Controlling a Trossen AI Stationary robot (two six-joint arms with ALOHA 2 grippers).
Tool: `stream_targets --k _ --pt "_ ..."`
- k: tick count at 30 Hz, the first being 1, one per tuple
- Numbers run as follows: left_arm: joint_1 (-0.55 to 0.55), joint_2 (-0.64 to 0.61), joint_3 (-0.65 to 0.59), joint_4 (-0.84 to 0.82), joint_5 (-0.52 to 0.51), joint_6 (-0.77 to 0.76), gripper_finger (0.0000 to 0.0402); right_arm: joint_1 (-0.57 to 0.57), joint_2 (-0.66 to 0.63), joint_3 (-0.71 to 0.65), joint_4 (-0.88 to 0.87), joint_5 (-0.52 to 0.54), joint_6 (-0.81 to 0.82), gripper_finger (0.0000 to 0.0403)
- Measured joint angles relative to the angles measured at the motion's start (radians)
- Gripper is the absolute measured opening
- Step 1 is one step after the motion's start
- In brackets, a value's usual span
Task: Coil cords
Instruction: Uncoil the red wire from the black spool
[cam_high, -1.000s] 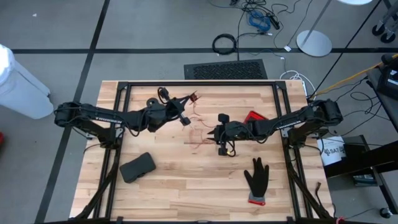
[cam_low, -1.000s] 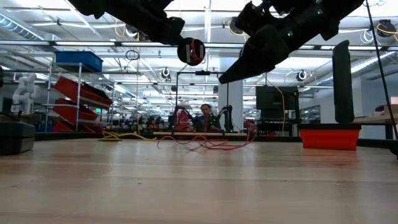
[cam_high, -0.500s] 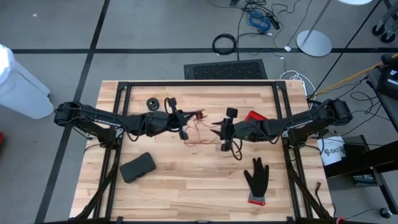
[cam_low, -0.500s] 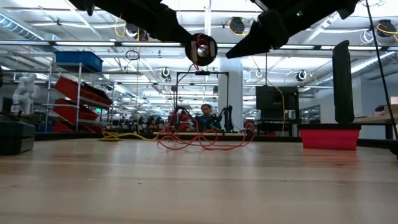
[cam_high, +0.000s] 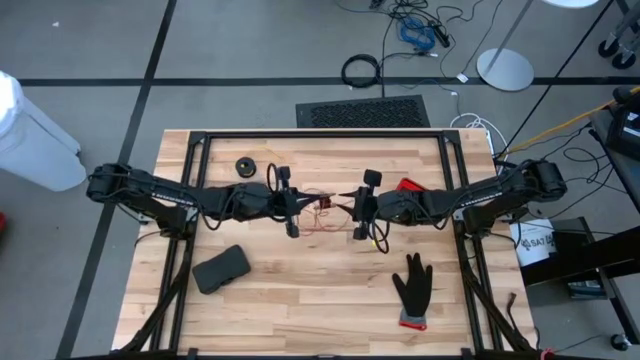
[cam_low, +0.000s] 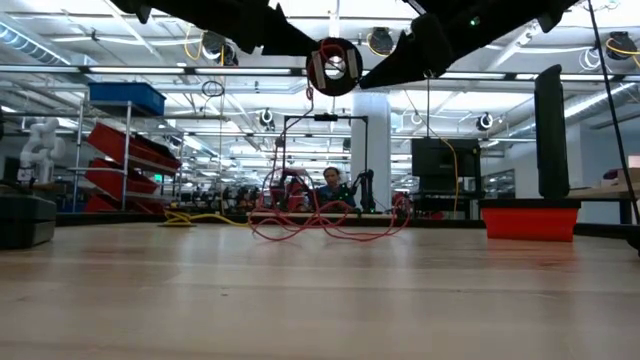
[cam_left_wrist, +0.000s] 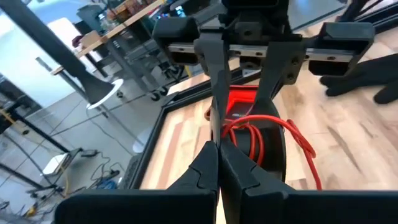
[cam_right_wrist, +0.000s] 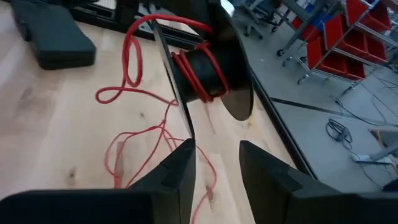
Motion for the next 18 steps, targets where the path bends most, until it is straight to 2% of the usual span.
stream_targets --k 4,12,15,18 --pt "0.001 0.000 0.000 0.012 0.029 -0.024 0.0000 0.000 0.001 0.000 0.044 -0.075 -0.002 0.0109" --pt "0.001 0.000 0.000 0.049 0.043 -0.027 0.0000 0.000 0.014 0.001 0.077 -0.103 0.006 0.0104" --pt "0.001 0.000 0.000 0.050 0.043 -0.027 0.0000 0.000 0.021 0.001 0.083 -0.103 0.008 0.0081" --pt "0.001 0.002 0.000 0.051 0.044 -0.028 0.0000 0.000 0.021 0.000 0.082 -0.103 0.002 0.0038"
